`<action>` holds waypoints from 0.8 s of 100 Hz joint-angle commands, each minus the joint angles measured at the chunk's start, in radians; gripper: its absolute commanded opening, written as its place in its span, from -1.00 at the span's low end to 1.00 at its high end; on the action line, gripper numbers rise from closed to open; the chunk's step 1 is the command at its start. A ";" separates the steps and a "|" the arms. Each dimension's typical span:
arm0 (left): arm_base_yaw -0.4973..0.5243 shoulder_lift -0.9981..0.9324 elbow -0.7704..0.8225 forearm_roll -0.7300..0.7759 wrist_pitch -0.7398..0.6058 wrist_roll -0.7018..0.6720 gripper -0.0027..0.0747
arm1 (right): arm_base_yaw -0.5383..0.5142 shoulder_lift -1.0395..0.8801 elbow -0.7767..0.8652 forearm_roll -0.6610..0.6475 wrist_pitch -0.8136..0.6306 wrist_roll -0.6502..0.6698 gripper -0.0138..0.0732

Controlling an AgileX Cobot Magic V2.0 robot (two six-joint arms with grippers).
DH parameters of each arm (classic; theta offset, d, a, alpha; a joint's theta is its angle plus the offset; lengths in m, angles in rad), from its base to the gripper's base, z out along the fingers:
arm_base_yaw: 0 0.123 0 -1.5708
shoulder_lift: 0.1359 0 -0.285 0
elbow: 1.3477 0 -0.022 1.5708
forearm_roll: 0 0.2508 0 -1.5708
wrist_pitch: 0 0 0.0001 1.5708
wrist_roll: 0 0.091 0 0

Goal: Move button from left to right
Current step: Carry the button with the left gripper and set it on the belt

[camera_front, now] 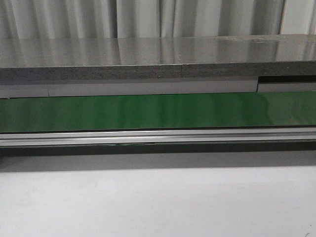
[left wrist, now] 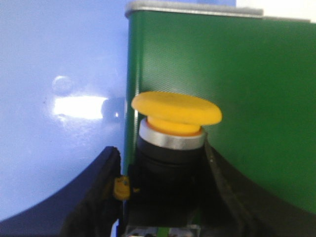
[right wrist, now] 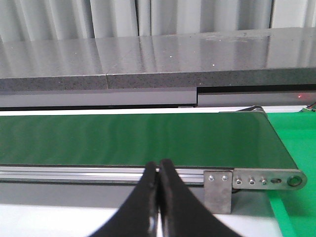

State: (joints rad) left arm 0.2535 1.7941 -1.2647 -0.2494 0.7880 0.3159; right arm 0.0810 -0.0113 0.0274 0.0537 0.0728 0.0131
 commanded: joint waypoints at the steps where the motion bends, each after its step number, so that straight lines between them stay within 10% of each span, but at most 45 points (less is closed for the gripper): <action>1: -0.006 -0.035 -0.025 -0.030 -0.021 -0.004 -0.57 | -0.004 -0.017 -0.017 -0.001 -0.082 -0.003 -0.84; 37: -0.006 -0.035 -0.025 -0.042 -0.014 -0.004 0.81 | -0.004 -0.017 -0.017 -0.001 -0.082 -0.003 -0.84; 80: -0.006 -0.118 -0.091 -0.091 0.087 -0.004 0.80 | -0.004 -0.017 -0.017 -0.001 -0.082 -0.003 -0.84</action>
State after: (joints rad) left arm 0.2535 1.7688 -1.3212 -0.3028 0.8926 0.3159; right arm 0.0810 -0.0113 0.0274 0.0537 0.0728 0.0131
